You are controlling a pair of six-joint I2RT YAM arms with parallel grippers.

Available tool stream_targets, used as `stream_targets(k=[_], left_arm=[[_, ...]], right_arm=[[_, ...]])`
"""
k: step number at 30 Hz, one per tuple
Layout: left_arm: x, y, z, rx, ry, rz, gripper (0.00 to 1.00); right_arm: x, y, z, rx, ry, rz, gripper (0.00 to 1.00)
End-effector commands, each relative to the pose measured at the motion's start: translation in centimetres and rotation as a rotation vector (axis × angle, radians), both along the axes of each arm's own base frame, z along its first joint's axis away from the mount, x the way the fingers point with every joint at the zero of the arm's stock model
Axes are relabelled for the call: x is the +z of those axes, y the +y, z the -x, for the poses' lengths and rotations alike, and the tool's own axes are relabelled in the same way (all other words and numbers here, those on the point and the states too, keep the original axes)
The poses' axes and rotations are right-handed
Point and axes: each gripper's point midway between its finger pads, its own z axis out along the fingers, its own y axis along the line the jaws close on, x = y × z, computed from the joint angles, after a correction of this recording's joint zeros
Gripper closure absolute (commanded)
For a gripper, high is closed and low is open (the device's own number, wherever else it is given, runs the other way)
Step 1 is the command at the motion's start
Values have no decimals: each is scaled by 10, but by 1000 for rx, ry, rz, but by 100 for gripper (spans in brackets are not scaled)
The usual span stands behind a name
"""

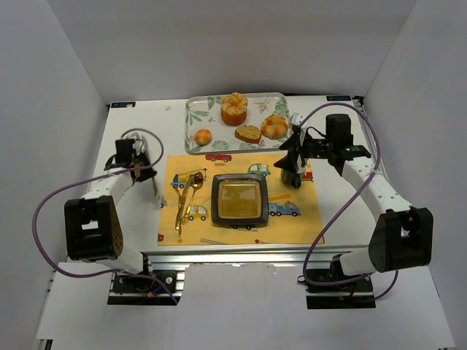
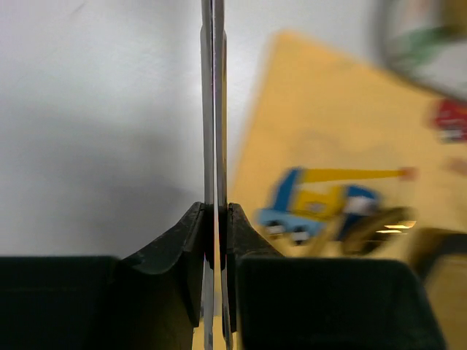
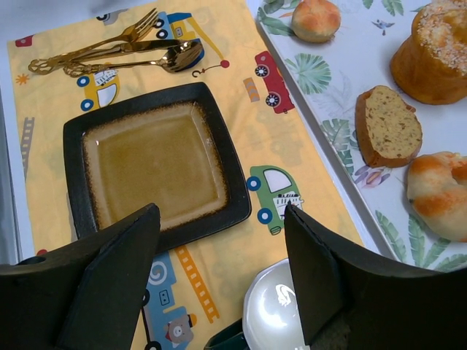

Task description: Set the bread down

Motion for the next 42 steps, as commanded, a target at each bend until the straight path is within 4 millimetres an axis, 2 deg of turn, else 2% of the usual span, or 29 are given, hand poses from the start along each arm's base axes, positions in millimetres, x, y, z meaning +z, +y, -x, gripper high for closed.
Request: stream_targets(k=[1, 4, 5, 10, 11, 12, 14, 16, 21, 26, 34, 38, 42], left_arm=[[108, -81, -49, -149, -278, 141, 88], [125, -120, -61, -174, -274, 236, 83], [129, -133, -72, -188, -263, 281, 82], [131, -176, -102, -229, -231, 385, 68], [122, -181, -109, -223, -207, 396, 62], [132, -187, -118, -237, -223, 404, 60], [130, -194, -128, -241, -212, 410, 60], [125, -204, -144, -253, -188, 421, 53], [121, -220, -158, -290, -174, 434, 51], [125, -226, -163, -287, -184, 458, 52], [139, -206, -157, -176, -219, 414, 53], [154, -195, -156, -130, -250, 373, 53], [170, -205, -157, -166, -291, 433, 52]], right_arm=[[18, -4, 0, -5, -57, -9, 26], [18, -4, 0, -6, -53, -13, 26], [18, -5, -1, -7, -51, -16, 26], [19, -7, 1, -8, -56, -21, 26], [19, -7, 1, -9, -57, -21, 26], [19, -7, 1, -9, -62, -22, 26], [20, -9, 1, -14, -64, -23, 26], [21, -10, 1, -17, -73, -25, 26], [19, -13, 0, -26, -70, -25, 26], [17, -16, -1, -33, -70, -26, 26], [18, -17, -3, -33, -69, -33, 26], [18, -17, -3, -31, -69, -37, 26], [19, -17, -4, -29, -70, -40, 26]])
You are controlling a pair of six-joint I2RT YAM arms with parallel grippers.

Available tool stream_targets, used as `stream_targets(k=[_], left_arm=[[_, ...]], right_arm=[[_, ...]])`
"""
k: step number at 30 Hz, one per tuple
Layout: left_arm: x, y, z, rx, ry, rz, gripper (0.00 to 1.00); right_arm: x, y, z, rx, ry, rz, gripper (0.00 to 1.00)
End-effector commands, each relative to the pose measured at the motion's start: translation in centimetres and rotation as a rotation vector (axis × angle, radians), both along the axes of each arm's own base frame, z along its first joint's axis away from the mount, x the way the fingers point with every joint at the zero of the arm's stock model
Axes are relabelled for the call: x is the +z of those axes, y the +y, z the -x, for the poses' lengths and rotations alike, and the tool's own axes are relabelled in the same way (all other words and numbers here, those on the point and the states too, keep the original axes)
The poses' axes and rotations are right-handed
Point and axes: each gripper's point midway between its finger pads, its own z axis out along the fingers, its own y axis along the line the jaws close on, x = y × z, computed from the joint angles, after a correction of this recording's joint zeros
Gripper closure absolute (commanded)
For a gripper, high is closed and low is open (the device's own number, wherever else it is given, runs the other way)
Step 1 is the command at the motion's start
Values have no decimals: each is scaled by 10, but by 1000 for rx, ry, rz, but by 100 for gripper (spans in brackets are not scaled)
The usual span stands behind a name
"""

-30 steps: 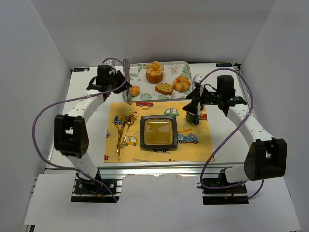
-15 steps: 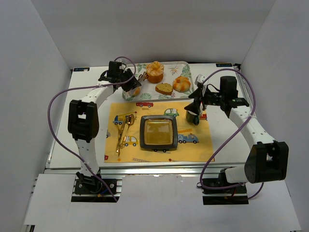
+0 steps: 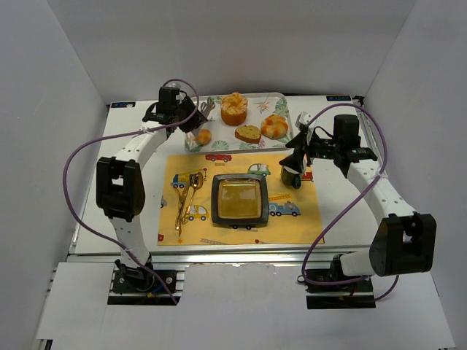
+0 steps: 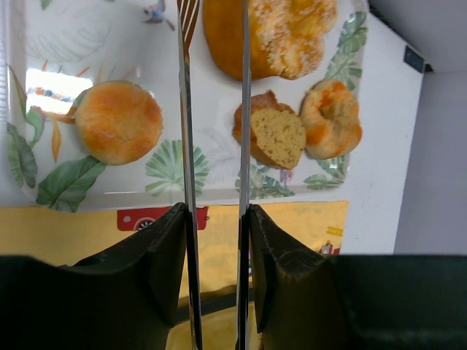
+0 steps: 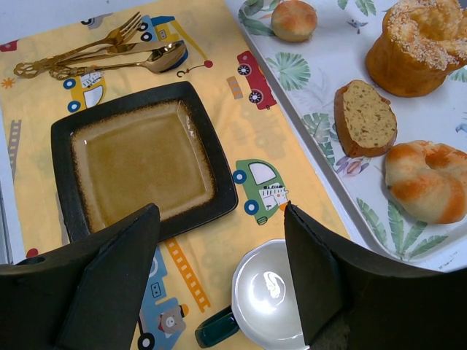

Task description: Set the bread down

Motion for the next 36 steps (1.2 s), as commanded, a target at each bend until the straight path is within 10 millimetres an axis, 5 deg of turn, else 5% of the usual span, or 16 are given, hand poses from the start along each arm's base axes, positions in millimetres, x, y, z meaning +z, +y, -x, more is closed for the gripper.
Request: stream_targets(k=[1, 36], left_arm=[[52, -10, 3, -26, -108, 75, 52], [0, -51, -16, -138, 11, 122, 49]], right_arm=[[10, 2, 0, 19, -38, -25, 26], [12, 0, 3, 15, -44, -19, 26]])
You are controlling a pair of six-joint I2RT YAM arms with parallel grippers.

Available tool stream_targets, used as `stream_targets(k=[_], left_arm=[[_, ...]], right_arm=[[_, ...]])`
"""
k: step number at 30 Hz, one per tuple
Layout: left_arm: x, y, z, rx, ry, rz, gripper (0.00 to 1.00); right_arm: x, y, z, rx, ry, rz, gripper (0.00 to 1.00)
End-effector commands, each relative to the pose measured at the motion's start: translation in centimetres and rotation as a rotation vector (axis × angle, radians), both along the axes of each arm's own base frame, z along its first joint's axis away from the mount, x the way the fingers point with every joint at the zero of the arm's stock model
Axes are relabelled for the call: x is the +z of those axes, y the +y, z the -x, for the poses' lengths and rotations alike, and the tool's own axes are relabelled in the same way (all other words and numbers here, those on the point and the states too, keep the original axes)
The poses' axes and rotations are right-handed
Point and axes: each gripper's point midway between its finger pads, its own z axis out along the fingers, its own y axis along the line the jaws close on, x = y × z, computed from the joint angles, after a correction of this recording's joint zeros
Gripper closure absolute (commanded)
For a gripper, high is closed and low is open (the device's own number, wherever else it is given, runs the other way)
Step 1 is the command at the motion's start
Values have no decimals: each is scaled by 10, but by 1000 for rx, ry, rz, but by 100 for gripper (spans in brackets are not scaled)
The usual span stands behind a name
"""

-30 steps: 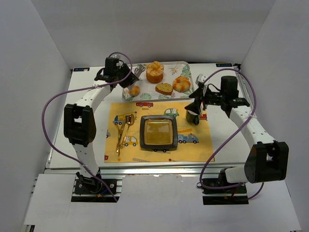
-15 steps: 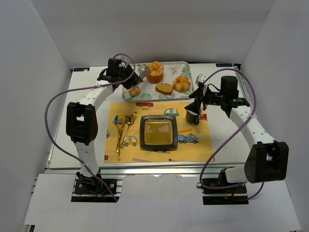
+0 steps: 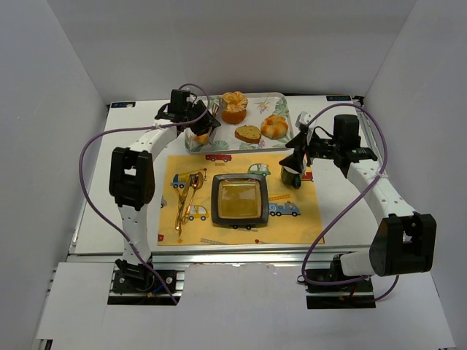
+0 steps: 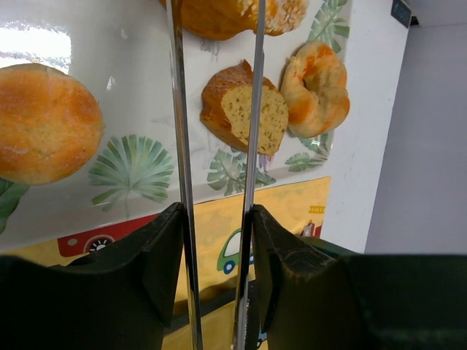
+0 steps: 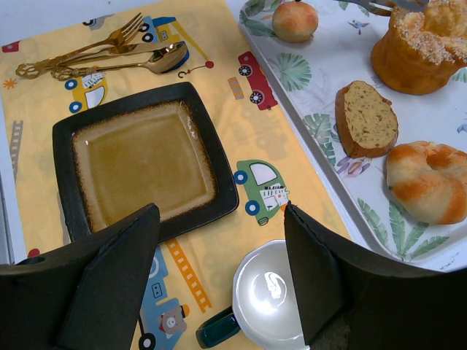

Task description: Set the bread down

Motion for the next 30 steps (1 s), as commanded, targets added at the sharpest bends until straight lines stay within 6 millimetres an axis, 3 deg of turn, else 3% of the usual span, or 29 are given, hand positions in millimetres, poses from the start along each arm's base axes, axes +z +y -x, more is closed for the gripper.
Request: stream_targets(k=[1, 9, 12, 14, 20, 25, 27, 28, 29, 30], left_arm=[[28, -7, -5, -16, -52, 15, 50], [33, -7, -2, -28, -57, 15, 52], [32, -10, -4, -34, -63, 32, 60], [33, -14, -3, -38, -61, 67, 74], [69, -18, -7, -39, -152, 118, 100], [117, -13, 6, -56, -238, 137, 100], [118, -11, 17, -61, -233, 141, 100], [133, -9, 26, -64, -256, 147, 100], [135, -8, 32, -67, -259, 144, 100], [125, -5, 41, -64, -234, 138, 100]], right_arm=[[12, -1, 2, 11, -47, -16, 26], [11, -1, 3, 11, -42, -18, 26], [13, -1, 3, 16, -44, -22, 26], [13, -1, 3, 15, -48, -22, 26], [15, -3, 5, 6, -59, -18, 26], [18, -5, 6, 0, -76, -17, 26], [19, -6, 5, -4, -84, -18, 26], [20, -6, 5, -6, -84, -19, 26], [20, -7, 4, -8, -90, -21, 26], [21, -6, 4, -8, -90, -23, 26]])
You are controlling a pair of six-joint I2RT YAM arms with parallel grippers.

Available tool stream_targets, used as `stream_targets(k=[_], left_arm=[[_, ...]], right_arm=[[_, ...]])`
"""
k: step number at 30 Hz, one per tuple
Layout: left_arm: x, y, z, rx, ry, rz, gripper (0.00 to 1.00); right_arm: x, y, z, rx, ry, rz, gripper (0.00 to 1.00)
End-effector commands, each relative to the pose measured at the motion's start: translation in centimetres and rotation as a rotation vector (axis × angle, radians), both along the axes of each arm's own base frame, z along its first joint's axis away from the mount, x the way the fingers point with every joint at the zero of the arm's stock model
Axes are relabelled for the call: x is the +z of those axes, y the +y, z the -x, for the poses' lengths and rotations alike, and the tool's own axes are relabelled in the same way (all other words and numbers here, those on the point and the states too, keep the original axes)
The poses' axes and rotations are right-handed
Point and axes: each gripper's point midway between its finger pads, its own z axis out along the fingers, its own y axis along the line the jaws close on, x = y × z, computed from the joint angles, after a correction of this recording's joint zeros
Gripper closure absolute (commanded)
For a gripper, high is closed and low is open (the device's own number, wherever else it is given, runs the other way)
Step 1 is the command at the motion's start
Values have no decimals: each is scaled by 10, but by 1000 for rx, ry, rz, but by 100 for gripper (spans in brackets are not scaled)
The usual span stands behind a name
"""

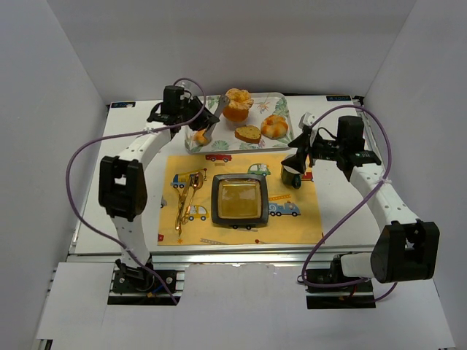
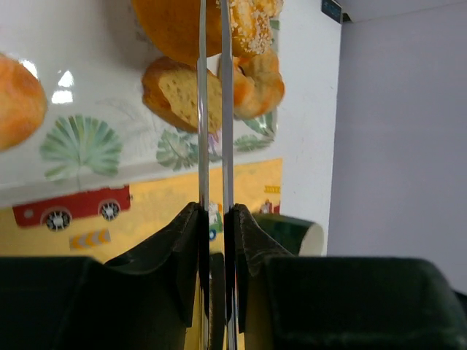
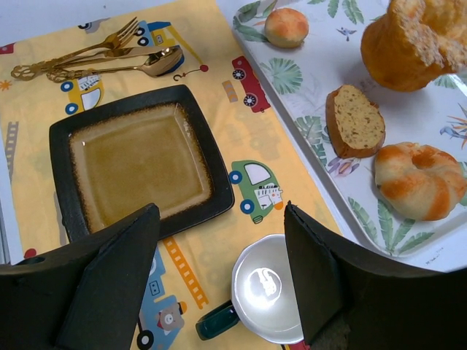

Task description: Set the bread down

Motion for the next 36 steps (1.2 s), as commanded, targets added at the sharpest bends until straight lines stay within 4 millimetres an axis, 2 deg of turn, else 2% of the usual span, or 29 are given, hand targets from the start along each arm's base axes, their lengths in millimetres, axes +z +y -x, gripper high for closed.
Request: stream_targets(k=[1, 3, 4, 6, 7, 8, 9, 10, 11, 12, 13, 15, 16, 17, 18, 19, 20, 21, 26, 30, 31, 34, 36], left_arm=[[94, 5, 36, -36, -194, 64, 100], [95, 8, 52, -41, -191, 66, 100], [95, 11, 68, -49, -182, 70, 100], [93, 12, 87, -64, -163, 72, 100], [79, 13, 101, -78, -123, 72, 100], [91, 15, 117, -89, -146, 77, 100], [84, 16, 132, -101, -111, 67, 100], [69, 19, 147, -111, -65, 57, 100], [70, 23, 170, -136, -46, 43, 100], [66, 25, 183, -146, -28, 40, 100], [50, 28, 200, -156, 22, 38, 100], [51, 31, 234, -186, 47, 57, 100], [46, 32, 245, -189, 66, 56, 100], [29, 33, 262, -206, 121, 64, 100], [31, 35, 279, -215, 121, 70, 100], [28, 36, 288, -220, 134, 70, 100], [15, 39, 300, -224, 180, 67, 100], [18, 39, 310, -240, 172, 81, 100], [11, 40, 335, -281, 207, 99, 100], [-8, 46, 343, -288, 250, 50, 100], [-12, 47, 342, -282, 256, 34, 95], [-18, 52, 340, -265, 261, 1, 70], [-15, 52, 337, -262, 250, -8, 61]], right_arm=[[14, 0, -1, 5, -59, -20, 26], [16, 0, -2, 5, -65, -23, 26], [16, 0, -3, 4, -65, -23, 26], [19, 0, -6, 0, -73, -26, 26], [19, -1, -7, -3, -75, -24, 26], [19, -1, -8, -5, -79, -25, 26], [22, -1, -9, -9, -91, -25, 26], [22, -2, -10, -13, -94, -24, 26], [23, -3, -11, -16, -100, -24, 26], [24, -4, -12, -19, -106, -24, 26], [24, -4, -13, -20, -108, -23, 26], [24, -5, -14, -24, -111, -24, 26], [24, -5, -14, -23, -110, -26, 26], [24, -5, -14, -23, -110, -26, 26], [24, -5, -14, -21, -107, -28, 26], [23, -5, -14, -21, -104, -29, 26], [23, -5, -14, -21, -98, -32, 26], [21, -4, -13, -17, -90, -35, 26], [21, -3, -12, -10, -81, -41, 26], [23, -3, -12, -13, -78, -46, 26], [24, -2, -11, -12, -78, -47, 26], [25, -3, -10, -14, -80, -46, 26], [23, -3, -8, -13, -73, -45, 26]])
